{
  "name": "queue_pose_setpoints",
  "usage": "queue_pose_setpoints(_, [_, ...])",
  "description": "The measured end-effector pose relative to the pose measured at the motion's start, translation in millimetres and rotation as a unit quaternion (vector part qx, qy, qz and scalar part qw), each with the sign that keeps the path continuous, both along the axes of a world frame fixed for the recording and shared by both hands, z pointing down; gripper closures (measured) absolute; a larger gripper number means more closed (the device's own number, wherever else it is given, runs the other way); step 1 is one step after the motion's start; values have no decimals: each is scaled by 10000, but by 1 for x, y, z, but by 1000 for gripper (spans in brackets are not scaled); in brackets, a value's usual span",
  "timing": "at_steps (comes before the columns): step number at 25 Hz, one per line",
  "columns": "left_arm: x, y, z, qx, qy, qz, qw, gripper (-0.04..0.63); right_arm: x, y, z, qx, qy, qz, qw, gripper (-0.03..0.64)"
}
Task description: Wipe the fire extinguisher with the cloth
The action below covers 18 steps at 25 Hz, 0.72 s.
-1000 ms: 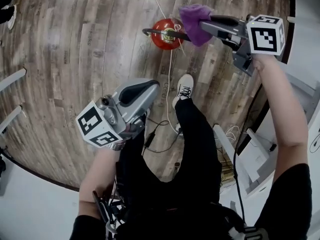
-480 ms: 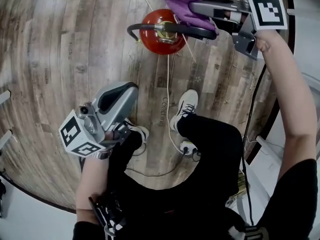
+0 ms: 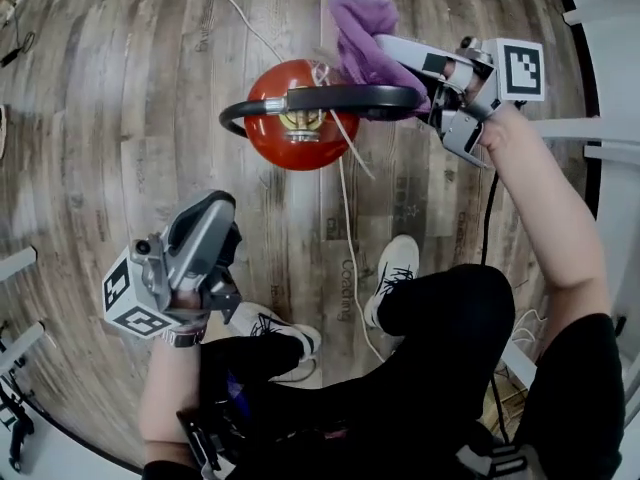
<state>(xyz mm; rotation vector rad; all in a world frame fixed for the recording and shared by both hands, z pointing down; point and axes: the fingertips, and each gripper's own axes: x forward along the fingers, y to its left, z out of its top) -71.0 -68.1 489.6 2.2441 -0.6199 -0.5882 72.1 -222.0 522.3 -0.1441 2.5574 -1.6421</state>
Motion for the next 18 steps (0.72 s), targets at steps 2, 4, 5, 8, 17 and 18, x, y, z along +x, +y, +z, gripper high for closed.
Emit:
queue_pose_setpoints(2, [0,-9,-1,189,-146,8,9997,598,10,-1,23,-143,-285,261,9991,546])
queue_pose_setpoints(4, [1,-15,-5,317,-195,-58,9993,598,13,6,56,-373,-332,354,9981,546])
queue_pose_setpoints(5, [1,-18,-6,346,-179,-98,9992,598,13,10,73,-512,-331,366,9975,546])
queue_pose_setpoints(8, [1,-23,-5,382,-248,-125,9989,598,11,21,120,-838,-329,366,9953,546])
queue_pose_setpoints(17, [0,-18,17,184,-612,-200,9978,598,20,34,269,-1361,508,845,9858,546])
queue_pose_setpoints(18, [0,-16,20,141,-627,-207,9977,598,21,38,287,-1444,758,892,9826,546])
